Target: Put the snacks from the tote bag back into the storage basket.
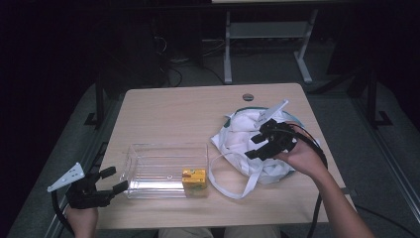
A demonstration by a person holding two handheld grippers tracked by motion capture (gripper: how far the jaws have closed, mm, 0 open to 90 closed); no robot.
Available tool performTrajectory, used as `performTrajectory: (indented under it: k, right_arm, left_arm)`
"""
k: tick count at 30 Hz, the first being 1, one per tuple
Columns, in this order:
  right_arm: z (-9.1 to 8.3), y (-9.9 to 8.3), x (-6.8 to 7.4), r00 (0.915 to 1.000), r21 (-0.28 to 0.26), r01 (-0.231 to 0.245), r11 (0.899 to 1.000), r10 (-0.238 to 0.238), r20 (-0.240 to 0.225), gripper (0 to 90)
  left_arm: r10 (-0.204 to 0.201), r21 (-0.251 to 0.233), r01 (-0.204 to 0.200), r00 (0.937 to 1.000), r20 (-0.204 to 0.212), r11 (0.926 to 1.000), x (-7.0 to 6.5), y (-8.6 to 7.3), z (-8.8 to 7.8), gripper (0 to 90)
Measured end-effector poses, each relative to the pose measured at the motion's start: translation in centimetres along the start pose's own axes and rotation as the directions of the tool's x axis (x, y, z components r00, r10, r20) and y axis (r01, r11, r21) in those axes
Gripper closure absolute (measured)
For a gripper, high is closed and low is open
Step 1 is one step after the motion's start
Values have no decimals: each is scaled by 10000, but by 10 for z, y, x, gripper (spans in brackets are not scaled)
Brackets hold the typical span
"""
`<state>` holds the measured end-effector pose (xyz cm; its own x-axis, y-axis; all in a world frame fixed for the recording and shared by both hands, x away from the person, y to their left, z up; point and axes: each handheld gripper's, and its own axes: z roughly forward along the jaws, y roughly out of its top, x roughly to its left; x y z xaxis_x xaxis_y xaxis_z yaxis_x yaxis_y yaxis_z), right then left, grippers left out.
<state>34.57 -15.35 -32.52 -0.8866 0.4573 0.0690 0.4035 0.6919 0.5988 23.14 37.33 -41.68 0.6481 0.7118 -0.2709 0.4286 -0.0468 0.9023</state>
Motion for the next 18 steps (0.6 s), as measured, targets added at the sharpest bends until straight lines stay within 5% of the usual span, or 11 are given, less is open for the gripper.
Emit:
performTrajectory:
  k: [18]
  right_arm:
    - [-7,-43,-6,9954,-282,-933,9952,939,188,385]
  left_arm:
    - [12,124,-12,10000,33,9999,-1,-1,1,127]
